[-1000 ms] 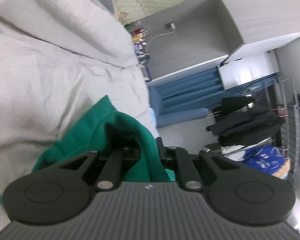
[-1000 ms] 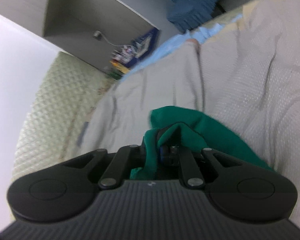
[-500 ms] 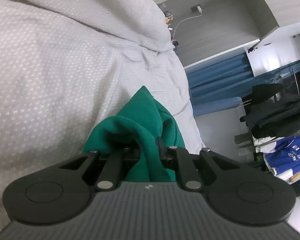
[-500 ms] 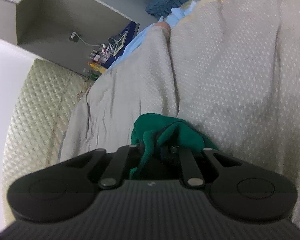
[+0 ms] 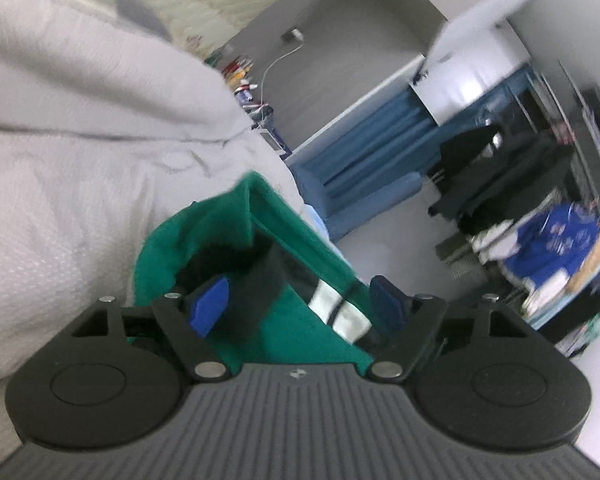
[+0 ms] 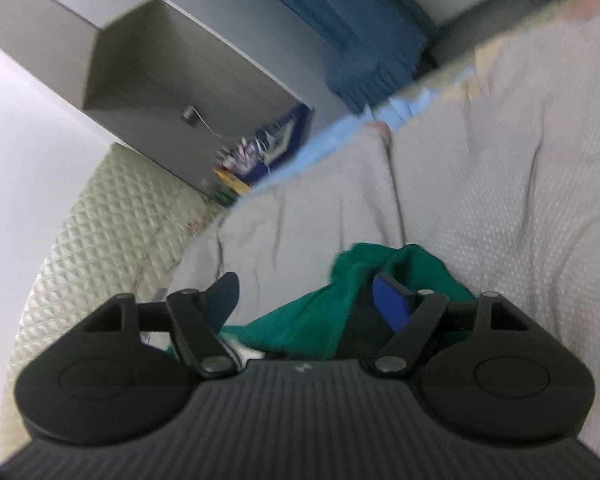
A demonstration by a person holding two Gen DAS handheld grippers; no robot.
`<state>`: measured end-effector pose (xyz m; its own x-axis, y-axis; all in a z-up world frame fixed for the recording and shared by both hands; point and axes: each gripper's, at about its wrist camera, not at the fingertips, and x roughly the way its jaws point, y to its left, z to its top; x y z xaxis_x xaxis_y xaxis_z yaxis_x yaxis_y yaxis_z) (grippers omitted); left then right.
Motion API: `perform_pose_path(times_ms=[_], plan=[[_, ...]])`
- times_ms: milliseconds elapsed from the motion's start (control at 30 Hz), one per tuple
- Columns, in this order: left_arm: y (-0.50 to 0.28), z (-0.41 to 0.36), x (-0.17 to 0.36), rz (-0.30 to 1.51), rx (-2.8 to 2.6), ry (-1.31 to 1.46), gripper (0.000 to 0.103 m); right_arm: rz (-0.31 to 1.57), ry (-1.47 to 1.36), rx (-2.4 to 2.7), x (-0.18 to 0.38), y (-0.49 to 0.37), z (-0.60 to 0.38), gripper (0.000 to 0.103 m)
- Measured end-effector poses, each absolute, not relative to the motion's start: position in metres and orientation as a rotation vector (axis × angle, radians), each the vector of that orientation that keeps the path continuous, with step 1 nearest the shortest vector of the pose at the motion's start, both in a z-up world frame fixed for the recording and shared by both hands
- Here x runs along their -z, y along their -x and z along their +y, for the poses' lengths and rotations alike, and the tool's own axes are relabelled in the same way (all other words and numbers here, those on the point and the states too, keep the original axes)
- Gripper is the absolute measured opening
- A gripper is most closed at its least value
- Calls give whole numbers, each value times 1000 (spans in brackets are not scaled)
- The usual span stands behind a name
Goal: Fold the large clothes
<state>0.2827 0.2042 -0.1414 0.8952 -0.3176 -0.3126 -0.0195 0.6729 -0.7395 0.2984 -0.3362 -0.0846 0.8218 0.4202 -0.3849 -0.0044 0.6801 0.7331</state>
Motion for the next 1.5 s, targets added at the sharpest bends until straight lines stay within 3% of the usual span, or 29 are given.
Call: perform_pose_path(times_ms=[200, 433, 567, 667, 933, 1033, 1333, 1500], plan=[[-255, 180, 136, 487, 158, 719, 81, 503, -730, -147, 84, -254, -325, 77], [-241, 147, 139, 552, 184, 557, 81, 676, -700, -157, 122, -272, -320, 75], [-250, 131, 152, 602, 170, 475, 81, 720, -581, -111, 126, -288, -305, 53], [-257, 126, 162, 628, 155, 439, 81, 750, -496, -150, 121, -305, -292, 10], [-260, 131, 166, 609, 140, 463, 81, 550, -499, -238, 19, -368, -300, 7], [-259, 133, 160, 564, 123, 467, 81, 547, -544, -191, 5, -406, -314, 7], [-258, 160, 145, 440, 27, 502, 81, 642, -459, -25, 87, -489, -312, 7], [-301, 193, 146, 477, -84, 510, 80, 693, -404, -6, 142, -502, -304, 7]])
